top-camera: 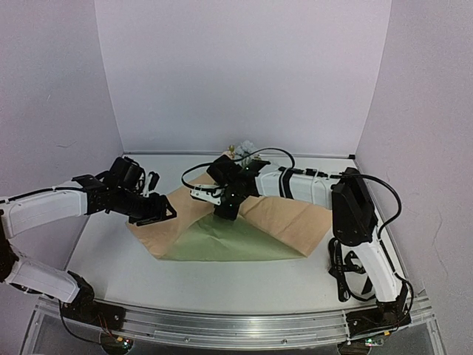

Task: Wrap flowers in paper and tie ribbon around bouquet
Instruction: Fold the bottom corner of the flattened wrapping paper at the center of the board.

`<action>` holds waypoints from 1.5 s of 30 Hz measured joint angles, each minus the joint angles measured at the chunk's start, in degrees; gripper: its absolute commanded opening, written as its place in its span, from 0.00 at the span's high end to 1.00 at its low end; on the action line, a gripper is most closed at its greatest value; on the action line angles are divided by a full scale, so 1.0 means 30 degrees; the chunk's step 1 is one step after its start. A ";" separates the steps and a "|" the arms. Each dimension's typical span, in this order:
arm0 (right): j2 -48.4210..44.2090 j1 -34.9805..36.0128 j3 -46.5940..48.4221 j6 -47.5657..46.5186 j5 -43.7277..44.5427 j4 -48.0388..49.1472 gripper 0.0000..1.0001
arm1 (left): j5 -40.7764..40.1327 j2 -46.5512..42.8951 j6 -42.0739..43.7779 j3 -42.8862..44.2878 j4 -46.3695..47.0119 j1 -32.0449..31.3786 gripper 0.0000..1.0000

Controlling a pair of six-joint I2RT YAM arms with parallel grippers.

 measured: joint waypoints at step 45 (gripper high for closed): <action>-0.5586 -0.0840 -0.5649 0.6065 0.2772 0.0197 0.02 | 0.0858 0.7195 -0.0499 -0.0605 0.4498 -0.2713 0.71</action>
